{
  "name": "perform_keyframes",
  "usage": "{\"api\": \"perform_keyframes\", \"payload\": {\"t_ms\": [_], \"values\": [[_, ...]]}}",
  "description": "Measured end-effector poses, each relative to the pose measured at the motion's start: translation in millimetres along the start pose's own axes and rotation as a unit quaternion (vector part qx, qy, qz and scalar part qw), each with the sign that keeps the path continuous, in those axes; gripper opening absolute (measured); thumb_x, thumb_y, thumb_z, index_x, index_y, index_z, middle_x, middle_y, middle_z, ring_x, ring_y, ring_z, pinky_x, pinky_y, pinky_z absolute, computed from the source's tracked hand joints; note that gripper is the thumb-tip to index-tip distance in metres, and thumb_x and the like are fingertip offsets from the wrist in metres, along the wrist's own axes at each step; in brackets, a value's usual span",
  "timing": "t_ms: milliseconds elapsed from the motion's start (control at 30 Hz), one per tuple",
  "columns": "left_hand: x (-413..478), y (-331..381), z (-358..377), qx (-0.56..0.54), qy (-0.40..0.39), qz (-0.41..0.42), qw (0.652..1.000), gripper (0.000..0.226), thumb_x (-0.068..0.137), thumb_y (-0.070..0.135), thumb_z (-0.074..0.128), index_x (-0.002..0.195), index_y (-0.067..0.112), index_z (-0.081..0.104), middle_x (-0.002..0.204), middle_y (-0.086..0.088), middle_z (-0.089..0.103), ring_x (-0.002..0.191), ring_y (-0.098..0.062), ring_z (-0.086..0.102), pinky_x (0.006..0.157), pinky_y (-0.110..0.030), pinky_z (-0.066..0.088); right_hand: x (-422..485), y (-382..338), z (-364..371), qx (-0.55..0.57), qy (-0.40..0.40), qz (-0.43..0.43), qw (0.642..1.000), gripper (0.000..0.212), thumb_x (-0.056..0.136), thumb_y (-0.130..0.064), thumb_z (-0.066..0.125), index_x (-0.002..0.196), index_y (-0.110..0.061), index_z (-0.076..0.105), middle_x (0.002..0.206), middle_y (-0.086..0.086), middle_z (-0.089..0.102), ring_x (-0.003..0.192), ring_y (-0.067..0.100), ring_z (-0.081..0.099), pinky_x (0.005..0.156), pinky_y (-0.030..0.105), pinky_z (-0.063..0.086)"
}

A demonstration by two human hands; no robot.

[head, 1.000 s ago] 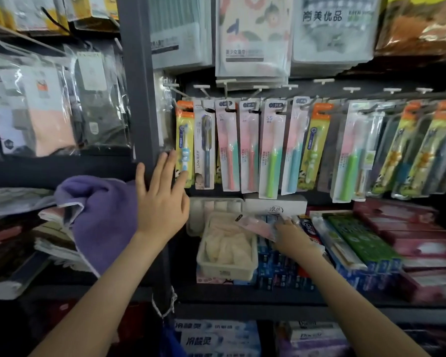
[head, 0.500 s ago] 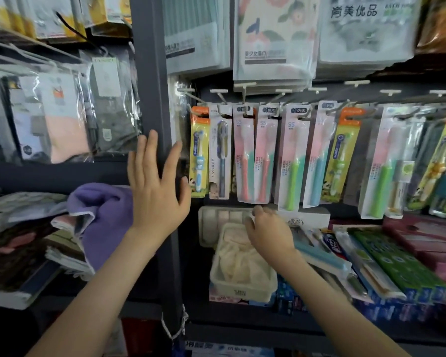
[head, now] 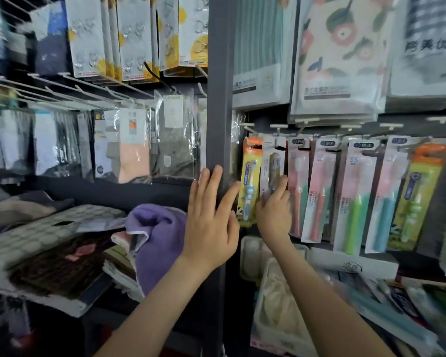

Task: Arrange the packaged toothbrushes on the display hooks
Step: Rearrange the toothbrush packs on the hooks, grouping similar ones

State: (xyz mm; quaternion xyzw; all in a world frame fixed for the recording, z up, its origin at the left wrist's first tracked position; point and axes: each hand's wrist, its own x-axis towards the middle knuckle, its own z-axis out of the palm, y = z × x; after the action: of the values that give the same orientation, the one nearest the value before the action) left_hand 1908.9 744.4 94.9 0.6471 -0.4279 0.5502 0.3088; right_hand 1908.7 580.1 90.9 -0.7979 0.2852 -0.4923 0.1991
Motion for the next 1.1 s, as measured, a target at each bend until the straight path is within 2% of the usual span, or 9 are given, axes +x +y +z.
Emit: {"api": "perform_keyframes", "payload": {"t_ms": [200,367,500,601,667,734,801,1001,1101], "values": [[-1.9,0.1,-1.8,-0.002,0.004,-0.001,1.000,0.047,0.082,0.016,0.046,0.129,0.011,0.047,0.152,-0.014,0.018,0.144,-0.031,0.008,0.118,-0.045,0.010,-2.5,2.6,-6.7,0.016,0.016,-0.006,1.000,0.039,0.094,-0.003,0.040,0.132,-0.001,0.032,0.119,0.019,0.053,0.103,0.036,0.058,0.073,0.041,0.051],[-2.3,0.0,-0.9,-0.004,-0.001,-0.004,1.000,0.046,0.083,0.016,0.045,0.129,0.010,0.049,0.152,-0.014,0.018,0.144,-0.032,0.009,0.117,-0.047,0.015,-11.4,2.5,-31.0,0.092,-0.004,-0.034,0.995,0.065,0.091,0.002,0.046,0.148,-0.008,0.015,0.141,0.016,0.037,0.120,0.031,0.048,0.088,0.038,0.048],[-3.2,0.0,-1.4,-0.020,-0.011,-0.008,1.000,0.045,0.084,0.016,0.046,0.127,0.010,0.051,0.153,-0.013,0.019,0.145,-0.031,0.009,0.116,-0.045,0.019,-9.2,-1.4,-55.8,0.140,-0.050,-0.067,0.987,0.072,0.091,-0.005,0.048,0.150,-0.026,0.013,0.147,0.015,0.028,0.072,0.017,0.055,0.059,0.022,0.045],[-3.8,-0.6,-1.3,-0.016,-0.013,-0.009,1.000,0.043,0.084,0.016,0.046,0.125,0.007,0.055,0.152,-0.015,0.022,0.145,-0.032,0.011,0.117,-0.043,0.019,-2.0,-5.9,-73.0,0.148,-0.118,-0.050,0.981,0.070,0.092,-0.009,0.048,0.151,-0.026,0.014,0.149,0.014,0.027,0.067,0.006,0.050,0.051,0.007,0.040],[-3.1,-0.6,-1.0,-0.012,-0.015,-0.009,1.000,0.043,0.084,0.016,0.046,0.124,0.008,0.055,0.152,-0.016,0.023,0.145,-0.033,0.012,0.117,-0.041,0.018,-1.0,-5.5,-88.1,0.136,-0.143,-0.052,0.979,0.069,0.092,-0.010,0.048,0.150,-0.027,0.016,0.144,0.010,0.035,0.072,0.009,0.051,0.054,0.008,0.037],[-2.1,-0.4,-1.0,-0.012,-0.015,-0.007,1.000,0.042,0.083,0.016,0.046,0.124,0.008,0.054,0.152,-0.016,0.022,0.144,-0.033,0.012,0.117,-0.040,0.017,-3.7,-2.8,-103.4,0.122,-0.155,-0.061,0.978,0.067,0.092,-0.011,0.049,0.150,-0.028,0.019,0.136,0.008,0.040,0.093,0.020,0.053,0.066,0.016,0.037],[-1.9,0.0,-1.9,-0.009,-0.014,-0.007,1.000,0.041,0.083,0.015,0.046,0.122,0.007,0.055,0.151,-0.017,0.023,0.144,-0.034,0.013,0.118,-0.038,0.015,-6.1,1.0,-117.1,0.109,-0.152,-0.081,0.979,0.067,0.091,-0.011,0.051,0.149,-0.029,0.023,0.136,0.008,0.040,0.097,0.019,0.049,0.077,0.023,0.037],[-1.1,2.2,-2.8,0.001,-0.013,-0.006,1.000,0.041,0.083,0.017,0.044,0.119,0.003,0.058,0.150,-0.019,0.022,0.143,-0.037,0.014,0.118,-0.036,0.012,-12.9,4.6,-138.1,0.073,-0.219,-0.162,0.960,0.065,0.087,-0.009,0.054,0.143,-0.033,0.033,0.118,0.004,0.052,0.080,0.008,0.054,0.068,0.015,0.041],[-0.4,3.1,-3.9,0.009,-0.015,-0.004,1.000,0.043,0.084,0.017,0.043,0.122,0.004,0.056,0.150,-0.020,0.022,0.143,-0.036,0.012,0.119,-0.035,0.010,-23.5,14.6,-137.2,0.065,-0.241,-0.132,0.959,0.060,0.088,-0.011,0.051,0.142,-0.032,0.035,0.113,-0.004,0.051,0.070,0.010,0.055,0.056,0.009,0.039]]}}
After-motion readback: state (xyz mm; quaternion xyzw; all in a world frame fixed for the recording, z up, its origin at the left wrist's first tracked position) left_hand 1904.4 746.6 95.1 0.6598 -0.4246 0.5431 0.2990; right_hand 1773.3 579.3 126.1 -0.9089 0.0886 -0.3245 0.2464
